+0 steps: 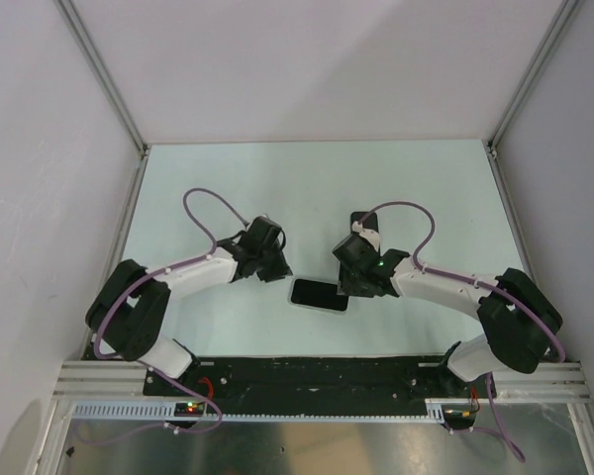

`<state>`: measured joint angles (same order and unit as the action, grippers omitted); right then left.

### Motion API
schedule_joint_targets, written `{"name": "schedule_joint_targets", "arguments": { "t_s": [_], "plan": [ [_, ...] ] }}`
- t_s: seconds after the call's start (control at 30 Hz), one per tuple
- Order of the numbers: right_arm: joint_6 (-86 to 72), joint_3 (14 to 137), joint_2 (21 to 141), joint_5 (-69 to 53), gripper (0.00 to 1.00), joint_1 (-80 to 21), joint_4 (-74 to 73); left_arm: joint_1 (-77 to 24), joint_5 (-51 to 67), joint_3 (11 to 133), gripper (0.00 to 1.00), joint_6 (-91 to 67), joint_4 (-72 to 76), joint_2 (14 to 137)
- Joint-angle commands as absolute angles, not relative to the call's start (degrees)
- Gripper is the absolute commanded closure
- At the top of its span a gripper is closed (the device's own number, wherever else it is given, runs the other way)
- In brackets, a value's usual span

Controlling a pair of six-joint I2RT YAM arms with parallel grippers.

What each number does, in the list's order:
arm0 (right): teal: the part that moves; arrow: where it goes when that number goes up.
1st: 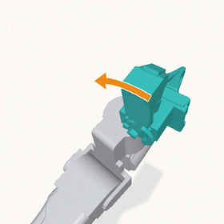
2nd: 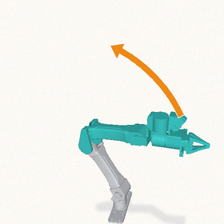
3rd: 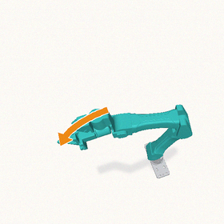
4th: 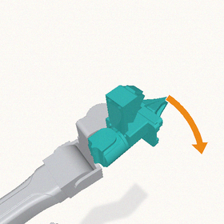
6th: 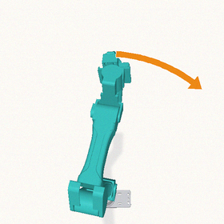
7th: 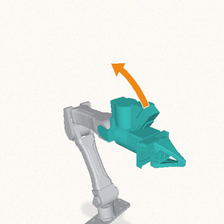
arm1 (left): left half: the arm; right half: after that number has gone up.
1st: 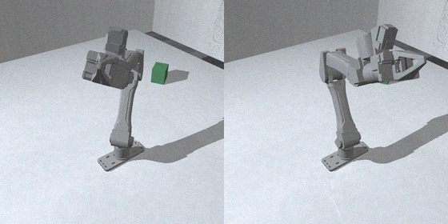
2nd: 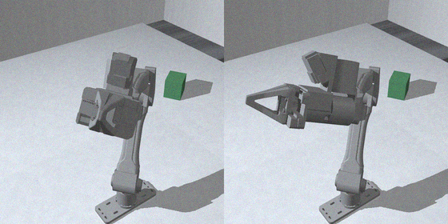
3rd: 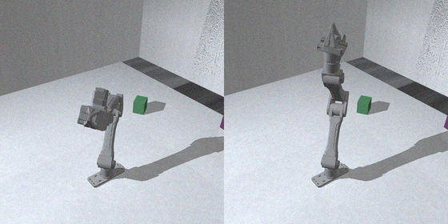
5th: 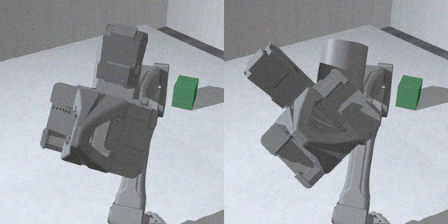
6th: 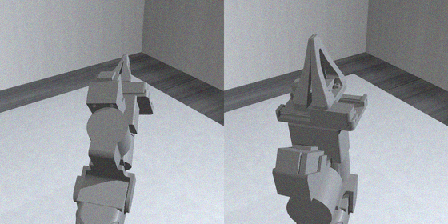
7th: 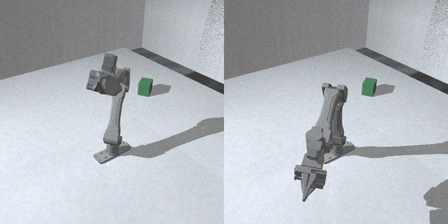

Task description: Put the phone into the phone case

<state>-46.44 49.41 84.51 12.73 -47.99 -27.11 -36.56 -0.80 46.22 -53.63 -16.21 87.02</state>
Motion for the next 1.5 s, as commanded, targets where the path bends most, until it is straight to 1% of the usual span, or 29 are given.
{"name": "schedule_joint_targets", "arguments": {
  "t_s": [0.0,0.13,0.37,0.7,1.07,1.47],
  "plan": [
    [-46.0,48.7,84.4,12.7,0.55,-47.7,-24.9,-36.3,-0.4,50.2,0.69,-47.9,-16.7,88.3],
    [-45.9,48.7,84.9,12.3,0.56,-47.6,-24.5,-36.3,2.3,51.8,0.67,-45.2,-18.2,91.4],
    [-45.8,48.6,85.0,12.2,0.58,-47.5,-24.3,-36.3,2.2,52.6,0.67,-41.8,-19.8,93.7],
    [-45.9,48.6,86.3,11.6,0.59,-47.5,-23.5,-36.4,3.5,53.0,0.65,-40.4,-19.8,93.0],
    [-45.9,48.6,86.7,11.7,0.59,-47.6,-23.4,-36.5,3.5,53.3,0.57,-40.0,-19.8,90.8],
    [-45.8,48.6,87.1,11.3,0.59,-47.5,-22.8,-37.1,5.3,54.8,0.56,-39.2,-19.4,92.9]
  ]
}}
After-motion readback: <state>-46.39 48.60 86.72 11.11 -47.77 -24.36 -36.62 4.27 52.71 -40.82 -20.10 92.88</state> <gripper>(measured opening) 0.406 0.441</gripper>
